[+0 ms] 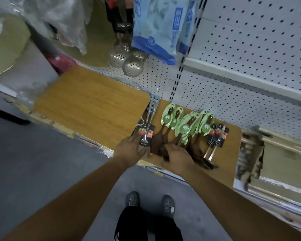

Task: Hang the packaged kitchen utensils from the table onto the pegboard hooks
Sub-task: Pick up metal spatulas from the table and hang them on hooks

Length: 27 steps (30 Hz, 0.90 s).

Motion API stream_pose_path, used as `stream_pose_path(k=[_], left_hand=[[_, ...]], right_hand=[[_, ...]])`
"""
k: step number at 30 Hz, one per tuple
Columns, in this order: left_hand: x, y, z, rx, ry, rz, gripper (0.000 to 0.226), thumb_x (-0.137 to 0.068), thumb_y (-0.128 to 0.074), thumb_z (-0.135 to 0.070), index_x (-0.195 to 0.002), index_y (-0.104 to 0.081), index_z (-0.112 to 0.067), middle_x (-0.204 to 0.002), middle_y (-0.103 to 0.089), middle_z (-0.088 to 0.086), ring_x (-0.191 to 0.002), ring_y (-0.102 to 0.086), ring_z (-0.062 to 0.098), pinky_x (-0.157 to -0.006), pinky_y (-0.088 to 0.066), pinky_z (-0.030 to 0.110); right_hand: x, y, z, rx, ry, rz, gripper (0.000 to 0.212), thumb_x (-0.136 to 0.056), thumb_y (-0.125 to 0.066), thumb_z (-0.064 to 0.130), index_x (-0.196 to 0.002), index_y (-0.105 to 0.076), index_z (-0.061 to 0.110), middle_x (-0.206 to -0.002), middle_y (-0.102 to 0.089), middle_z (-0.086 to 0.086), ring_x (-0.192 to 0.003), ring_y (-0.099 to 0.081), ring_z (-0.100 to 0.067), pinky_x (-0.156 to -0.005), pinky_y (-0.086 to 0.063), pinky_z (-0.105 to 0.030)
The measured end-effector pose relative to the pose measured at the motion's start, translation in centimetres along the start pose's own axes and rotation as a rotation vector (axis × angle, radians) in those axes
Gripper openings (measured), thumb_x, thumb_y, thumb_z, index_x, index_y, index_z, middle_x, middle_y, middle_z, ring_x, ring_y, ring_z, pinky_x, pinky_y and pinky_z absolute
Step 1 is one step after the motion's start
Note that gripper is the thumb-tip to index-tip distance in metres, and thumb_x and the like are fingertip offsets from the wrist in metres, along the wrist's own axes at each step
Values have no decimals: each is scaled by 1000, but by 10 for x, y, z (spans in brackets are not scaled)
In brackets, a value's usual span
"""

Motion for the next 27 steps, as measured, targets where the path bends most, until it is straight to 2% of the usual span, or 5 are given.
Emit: stream_pose_path(k=[7,12,21,25,27], left_hand=[[-26,-48,40,54,-14,-17,78,-90,-21,-66,-152,-30,-18,-147,-48,4,-131,-47,25,-109,-39,39],[-51,-76,42,60,-70,-20,66,-96,-38,-54,-150,-32,-17,-154,-38,4,-132,-44,25,-111,-36,37],[-64,-76,27,404,-150,-258,47,-90,-48,-31,-134,-55,-14,-118,-65,5,-107,-60,24,-88,-52,37],[-56,-86,32,502,-103,-259,41,-96,-50,-26,-136,-52,-20,-121,-61,0,-80,-53,10,-83,-51,35],[-51,-90,35,539,-75,-256,41,-97,-46,-30,-137,-50,-23,-131,-55,2,-95,-58,15,-83,-52,37]], right_hand=[[-77,-7,7,-98,-83,-20,76,-79,-75,46,-142,-45,17,-135,-54,-10,-122,-54,-31,-97,-49,-39],[-143,-13,3,-227,-139,-48,27,-80,-79,38,-94,-63,21,-107,-70,-8,-103,-65,-26,-85,-54,-38],[-231,-52,-3,-363,-235,-85,44,-77,-82,39,-104,-61,11,-101,-65,-8,-89,-60,-23,-69,-43,-29],[-250,-52,-13,-541,-353,-206,52,-72,-86,41,-107,-64,9,-97,-68,-6,-87,-64,-22,-57,-38,-24],[-258,-55,-13,-611,-383,-214,55,-71,-88,41,-110,-65,10,-100,-69,-5,-87,-65,-20,-50,-36,-23]])
Point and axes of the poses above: each hand's wrist, its own x-axis away from the middle knuckle, its own y-axis out of the back of the hand, z = x × y, the point moved 9 cm from there along -x, towards the middle knuckle
